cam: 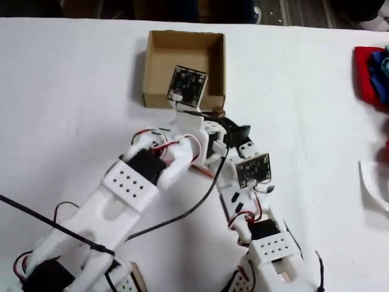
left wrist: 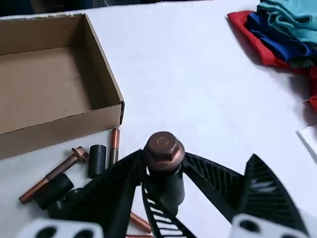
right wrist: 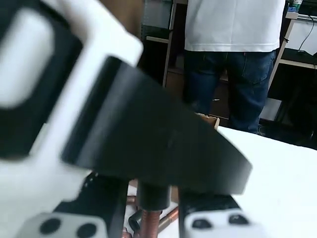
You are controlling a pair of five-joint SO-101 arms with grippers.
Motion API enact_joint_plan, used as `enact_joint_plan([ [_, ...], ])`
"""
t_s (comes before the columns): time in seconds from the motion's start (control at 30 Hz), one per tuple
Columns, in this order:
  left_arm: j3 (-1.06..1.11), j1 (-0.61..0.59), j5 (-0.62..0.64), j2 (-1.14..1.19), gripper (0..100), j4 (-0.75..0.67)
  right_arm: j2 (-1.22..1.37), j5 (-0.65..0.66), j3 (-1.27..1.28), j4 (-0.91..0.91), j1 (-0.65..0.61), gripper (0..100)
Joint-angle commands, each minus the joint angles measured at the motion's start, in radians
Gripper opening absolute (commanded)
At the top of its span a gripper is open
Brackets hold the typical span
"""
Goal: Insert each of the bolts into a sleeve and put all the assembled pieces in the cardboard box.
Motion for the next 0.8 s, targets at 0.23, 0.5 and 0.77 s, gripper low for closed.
enact_joint_plan([
  [0.23, -0.133, -0.052, 0.0, -0.008, 29, 0.017, -0.025, 0.005, -0.011, -0.002, 0.004, 2.1],
  [0.5, -0.226, -0.095, 0.0, -0.008, 29, 0.14, -0.025, 0.0, -0.008, -0.002, 0.005, 2.1],
  [0.77, -0.392, -0.384, -0.147, -0.008, 29, 0.427, -0.025, -0.002, -0.023, -0.002, 0.005, 2.1],
])
